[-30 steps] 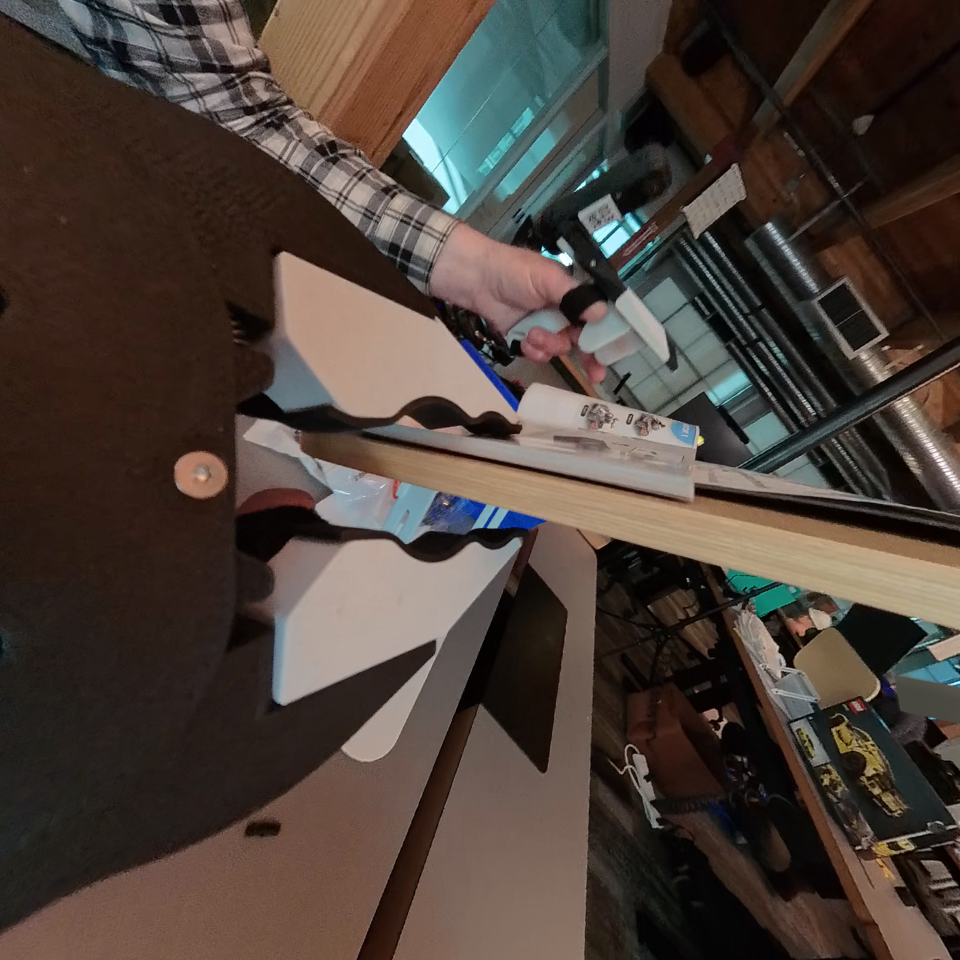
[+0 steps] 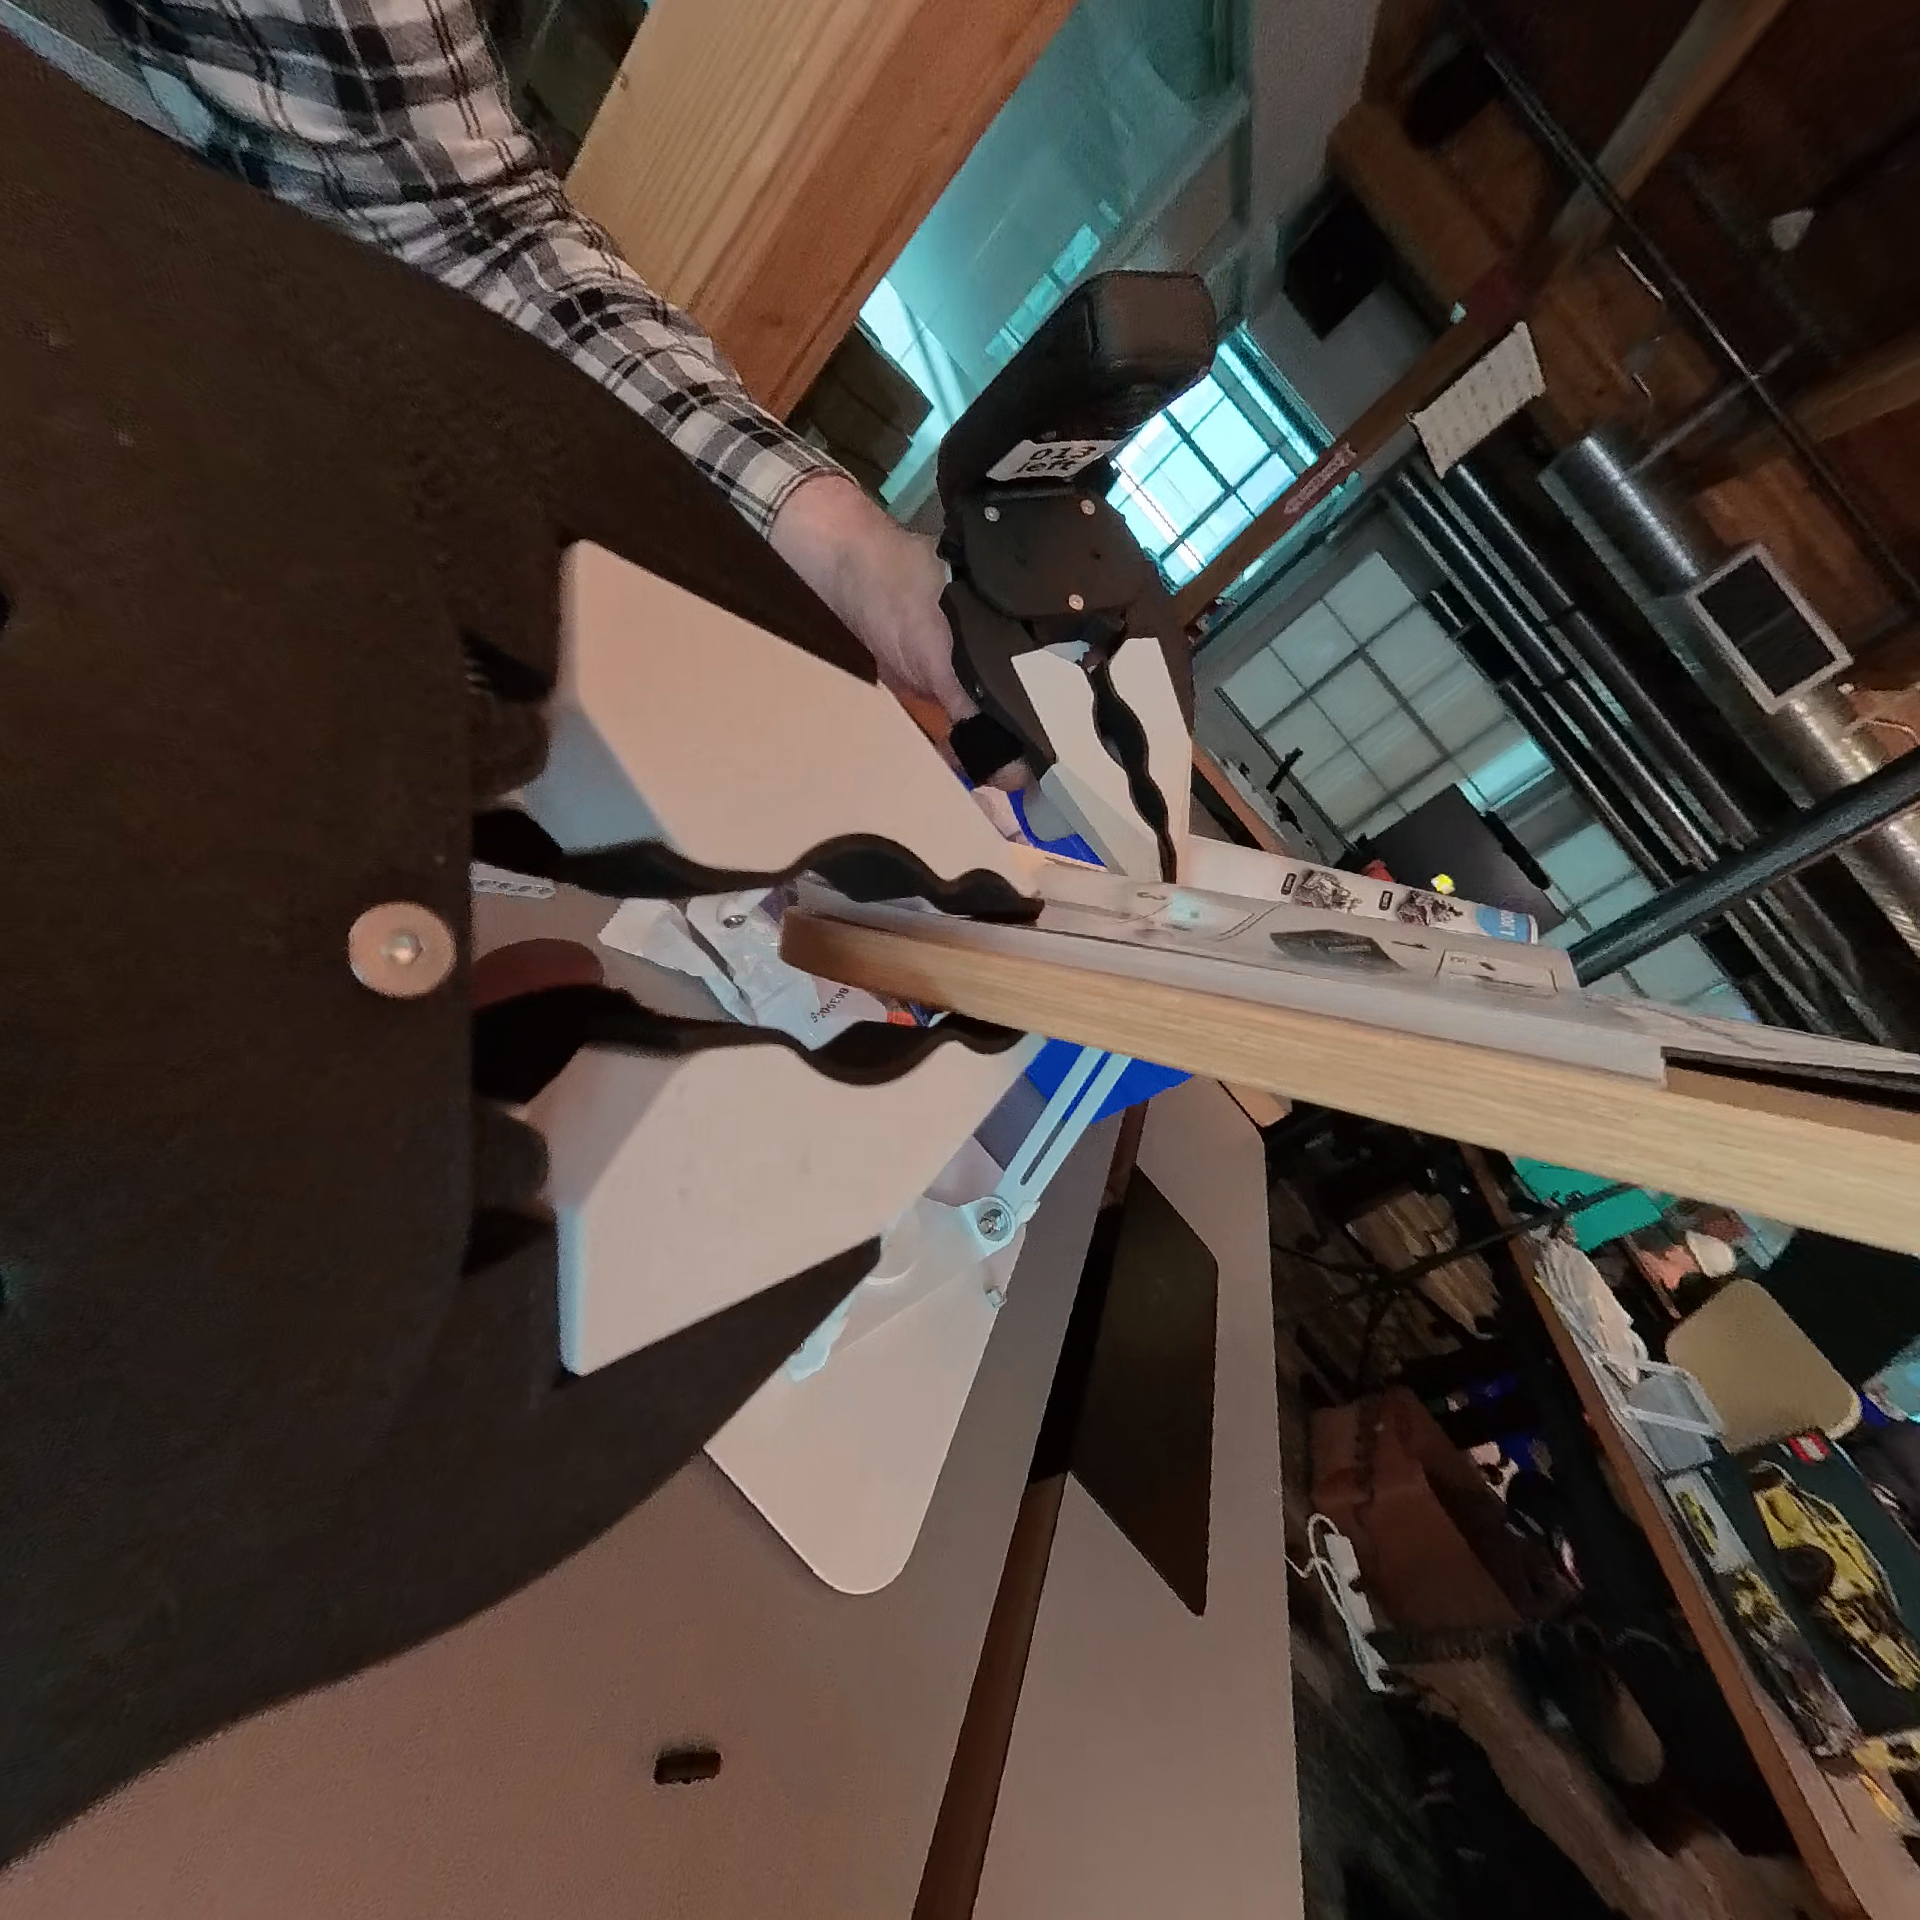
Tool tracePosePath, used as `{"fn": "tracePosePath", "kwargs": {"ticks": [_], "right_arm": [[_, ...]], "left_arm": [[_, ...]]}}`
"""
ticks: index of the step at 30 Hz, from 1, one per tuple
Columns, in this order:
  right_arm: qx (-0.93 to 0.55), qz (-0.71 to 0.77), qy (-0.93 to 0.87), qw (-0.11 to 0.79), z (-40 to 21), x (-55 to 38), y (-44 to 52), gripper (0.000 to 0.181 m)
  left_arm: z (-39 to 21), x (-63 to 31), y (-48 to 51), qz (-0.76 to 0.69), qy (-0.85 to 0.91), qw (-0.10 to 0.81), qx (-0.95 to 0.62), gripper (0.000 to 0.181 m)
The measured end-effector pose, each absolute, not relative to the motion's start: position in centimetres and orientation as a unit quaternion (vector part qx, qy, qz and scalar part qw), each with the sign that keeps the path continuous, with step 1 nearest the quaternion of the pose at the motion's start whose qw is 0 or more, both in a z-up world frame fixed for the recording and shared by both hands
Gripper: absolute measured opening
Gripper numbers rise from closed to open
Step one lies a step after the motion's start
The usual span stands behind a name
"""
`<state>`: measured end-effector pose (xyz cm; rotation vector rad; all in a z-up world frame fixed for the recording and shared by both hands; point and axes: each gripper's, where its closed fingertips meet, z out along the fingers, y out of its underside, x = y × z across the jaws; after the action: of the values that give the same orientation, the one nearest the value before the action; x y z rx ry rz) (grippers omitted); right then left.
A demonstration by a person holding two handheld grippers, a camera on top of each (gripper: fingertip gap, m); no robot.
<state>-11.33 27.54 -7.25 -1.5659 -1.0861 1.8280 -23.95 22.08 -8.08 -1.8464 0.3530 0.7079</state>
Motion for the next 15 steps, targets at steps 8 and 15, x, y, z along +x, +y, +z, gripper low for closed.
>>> {"fn": "tracePosePath", "kwargs": {"ticks": [8,15], "right_arm": [[-0.566,0.664,-0.409,0.267,-7.3,-11.6,24.4,0.018],[-0.556,0.635,-0.447,0.297,-7.5,-12.7,21.2,0.023]], "left_arm": [[-7.8,-25.3,22.2,0.308,0.134,0.548,-0.766,0.000],[-7.8,-26.6,21.8,0.307,0.110,0.548,-0.770,0.000]]}}
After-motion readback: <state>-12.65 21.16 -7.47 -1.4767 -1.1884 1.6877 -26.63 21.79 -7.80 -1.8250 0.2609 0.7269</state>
